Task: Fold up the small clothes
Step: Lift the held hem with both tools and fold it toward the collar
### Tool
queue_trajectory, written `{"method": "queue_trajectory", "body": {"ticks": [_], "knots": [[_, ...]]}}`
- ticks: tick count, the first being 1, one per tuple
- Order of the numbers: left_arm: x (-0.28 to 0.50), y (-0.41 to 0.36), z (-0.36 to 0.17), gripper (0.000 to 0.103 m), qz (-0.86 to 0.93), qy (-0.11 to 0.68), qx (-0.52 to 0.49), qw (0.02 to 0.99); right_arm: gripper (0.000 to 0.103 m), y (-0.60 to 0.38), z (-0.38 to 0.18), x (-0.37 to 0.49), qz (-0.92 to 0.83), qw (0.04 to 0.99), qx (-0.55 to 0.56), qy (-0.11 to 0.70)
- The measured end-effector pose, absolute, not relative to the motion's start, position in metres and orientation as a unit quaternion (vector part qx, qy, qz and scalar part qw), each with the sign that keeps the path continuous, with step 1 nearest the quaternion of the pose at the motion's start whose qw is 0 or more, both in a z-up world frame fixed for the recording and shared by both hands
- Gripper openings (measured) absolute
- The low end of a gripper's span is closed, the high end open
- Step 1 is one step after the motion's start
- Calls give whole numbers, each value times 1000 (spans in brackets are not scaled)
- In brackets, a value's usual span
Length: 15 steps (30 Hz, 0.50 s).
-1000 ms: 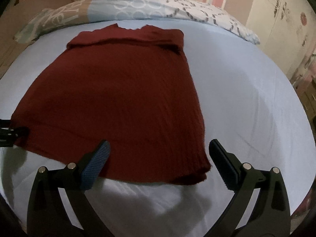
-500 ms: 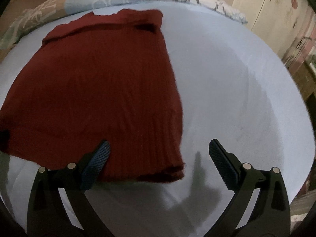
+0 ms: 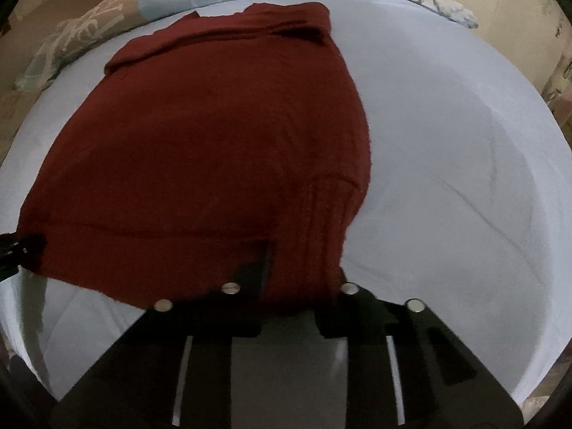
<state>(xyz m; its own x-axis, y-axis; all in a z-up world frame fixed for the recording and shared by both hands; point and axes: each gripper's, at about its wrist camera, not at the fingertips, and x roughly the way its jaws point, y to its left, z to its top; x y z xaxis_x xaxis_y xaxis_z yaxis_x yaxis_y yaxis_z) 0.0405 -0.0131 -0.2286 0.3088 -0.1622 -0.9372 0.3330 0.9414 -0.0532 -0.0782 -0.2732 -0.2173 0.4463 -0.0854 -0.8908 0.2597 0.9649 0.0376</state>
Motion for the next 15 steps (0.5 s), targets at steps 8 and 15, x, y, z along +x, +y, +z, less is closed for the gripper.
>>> {"method": "queue_trajectory", "body": {"ticks": [8, 15], "knots": [[40, -15, -224, 20, -168, 563, 74, 806, 14, -271, -205, -81, -97, 859, 73, 498], [41, -12, -204, 17, -168, 540, 69, 822, 14, -265, -182, -82, -90, 879, 57, 465]]}}
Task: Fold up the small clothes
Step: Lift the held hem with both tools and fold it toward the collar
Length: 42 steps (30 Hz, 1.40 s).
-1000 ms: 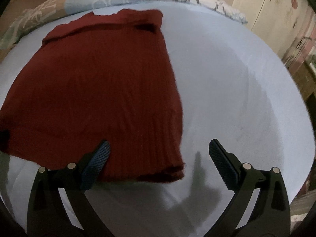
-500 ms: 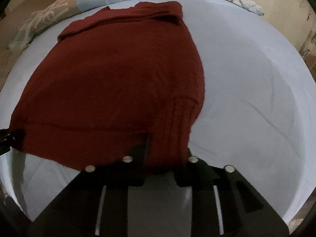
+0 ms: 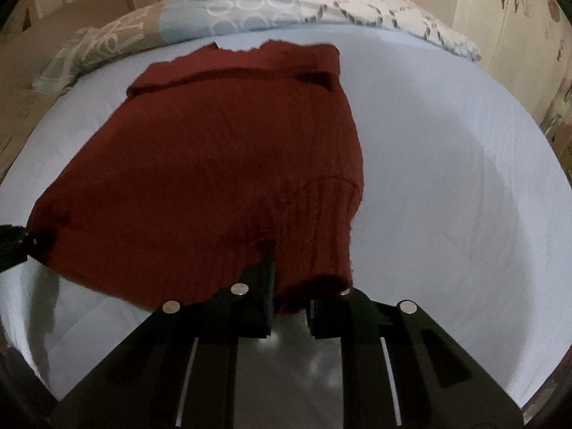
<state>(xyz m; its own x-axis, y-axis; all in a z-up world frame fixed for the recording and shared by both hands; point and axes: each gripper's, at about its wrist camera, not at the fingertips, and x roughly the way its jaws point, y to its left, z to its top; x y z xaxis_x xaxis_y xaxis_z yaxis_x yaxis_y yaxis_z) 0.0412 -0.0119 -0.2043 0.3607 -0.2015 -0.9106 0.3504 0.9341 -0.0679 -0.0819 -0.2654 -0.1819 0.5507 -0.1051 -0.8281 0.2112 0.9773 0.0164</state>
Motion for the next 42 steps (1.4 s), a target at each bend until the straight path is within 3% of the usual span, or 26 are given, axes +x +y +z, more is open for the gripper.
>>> {"method": "queue_trajectory", "body": {"ticks": [18, 25, 42], "knots": [[108, -23, -145, 17, -154, 442, 90, 879, 14, -263, -124, -22, -81, 931, 13, 356], [161, -51, -146, 17, -151, 419, 113, 888, 14, -283, -121, 32, -93, 940, 9, 327], [283, -93, -127, 17, -150, 472, 124, 860, 14, -339, -112, 155, -101, 908, 83, 398]]}}
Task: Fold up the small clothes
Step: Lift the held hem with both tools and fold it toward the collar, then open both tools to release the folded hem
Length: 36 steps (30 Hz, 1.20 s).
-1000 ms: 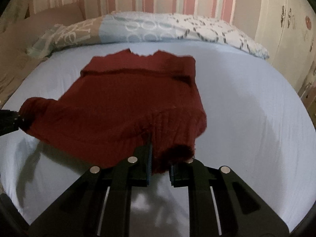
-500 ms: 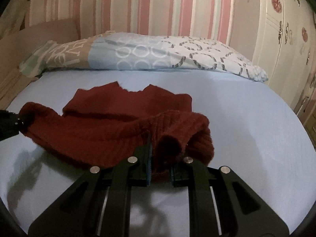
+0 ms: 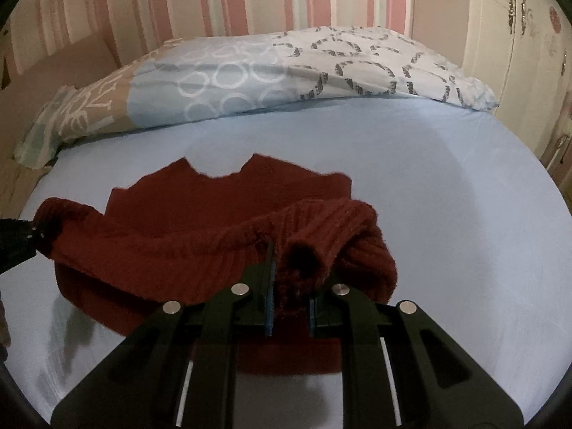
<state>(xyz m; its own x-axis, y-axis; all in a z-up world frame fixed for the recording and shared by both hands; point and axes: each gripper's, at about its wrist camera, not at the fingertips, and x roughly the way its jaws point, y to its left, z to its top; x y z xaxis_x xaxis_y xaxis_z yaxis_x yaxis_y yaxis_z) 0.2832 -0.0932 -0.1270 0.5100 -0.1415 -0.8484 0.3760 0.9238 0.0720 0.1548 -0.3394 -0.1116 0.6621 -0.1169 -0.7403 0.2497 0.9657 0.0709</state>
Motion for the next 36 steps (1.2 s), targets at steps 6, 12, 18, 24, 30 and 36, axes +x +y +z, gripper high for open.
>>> {"method": "queue_trajectory", "body": {"ticks": [6, 12, 18, 24, 30, 36], "knots": [[331, -103, -136, 17, -147, 477, 109, 860, 14, -357, -121, 200, -99, 903, 104, 404], [373, -114, -166, 17, -145, 492, 114, 851, 14, -369, -151, 240, -96, 892, 108, 429], [391, -120, -198, 25, -134, 496, 135, 848, 17, -377, -188, 260, -105, 874, 126, 458], [392, -120, -203, 68, -116, 475, 156, 858, 30, -378, -190, 265, -96, 880, 113, 452], [391, -91, -183, 80, -109, 468, 127, 868, 75, -382, -159, 252, -84, 906, 114, 399], [368, -88, -184, 81, -139, 471, 141, 860, 76, -379, -156, 244, -78, 907, 80, 406]]}}
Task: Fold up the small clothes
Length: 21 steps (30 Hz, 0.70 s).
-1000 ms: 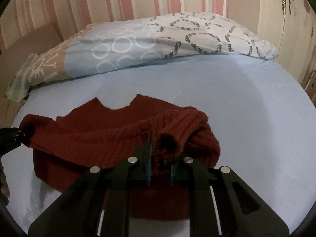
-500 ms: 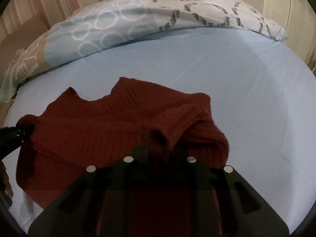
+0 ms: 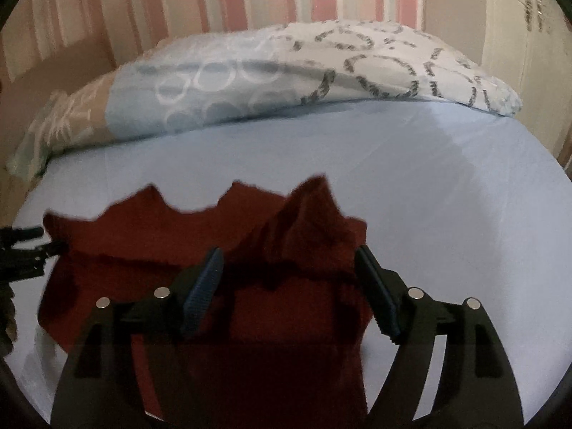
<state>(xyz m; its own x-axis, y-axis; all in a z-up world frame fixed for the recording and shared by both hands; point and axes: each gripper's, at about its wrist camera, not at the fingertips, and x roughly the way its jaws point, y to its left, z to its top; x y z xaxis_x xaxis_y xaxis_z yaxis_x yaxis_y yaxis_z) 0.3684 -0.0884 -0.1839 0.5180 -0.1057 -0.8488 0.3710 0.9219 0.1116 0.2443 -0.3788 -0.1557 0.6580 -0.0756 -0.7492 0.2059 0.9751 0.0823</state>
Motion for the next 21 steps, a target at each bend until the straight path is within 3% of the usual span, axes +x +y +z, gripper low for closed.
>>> {"method": "queue_trajectory", "body": {"ticks": [3, 12, 21], "knots": [[358, -98, -191, 81, -156, 467, 151, 857, 65, -373, -167, 249, -68, 901, 70, 423], [380, -123, -210, 81, -161, 472, 167, 851, 51, -377, -203, 288, -82, 883, 61, 459], [404, -99, -211, 81, -125, 489, 151, 850, 50, -384, -210, 298, -90, 878, 60, 466]]}}
